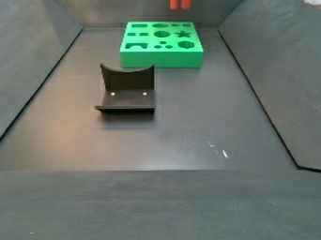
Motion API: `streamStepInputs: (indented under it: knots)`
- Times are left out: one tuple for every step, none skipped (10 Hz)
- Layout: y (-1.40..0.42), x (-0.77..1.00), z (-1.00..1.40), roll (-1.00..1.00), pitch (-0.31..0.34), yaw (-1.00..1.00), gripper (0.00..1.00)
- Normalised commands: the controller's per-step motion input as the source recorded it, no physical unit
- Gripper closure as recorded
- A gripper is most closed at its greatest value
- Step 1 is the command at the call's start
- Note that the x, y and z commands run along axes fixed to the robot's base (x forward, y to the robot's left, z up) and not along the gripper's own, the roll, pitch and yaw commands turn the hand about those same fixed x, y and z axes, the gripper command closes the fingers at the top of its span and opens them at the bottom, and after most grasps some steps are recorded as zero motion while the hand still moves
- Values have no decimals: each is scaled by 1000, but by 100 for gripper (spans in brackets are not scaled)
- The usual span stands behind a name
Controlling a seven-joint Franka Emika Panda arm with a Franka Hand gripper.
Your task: Insert the square-circle object.
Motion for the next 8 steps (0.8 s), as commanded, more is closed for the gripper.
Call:
streamStepInputs:
  knots:
    - [0,0,-331,251,113,-791,100]
    - [-31,0,-300,233,126,-763,100]
    - [-114,0,-260,199,134,-726,100]
    - [-143,3,-223,113,91,-589,100]
    - [-83,94,-166,79,77,-440,100]
    - [0,0,-46,63,26,0,100]
    - [0,0,-120,74,26,0,100]
    - [0,0,-297,99,0,194,100]
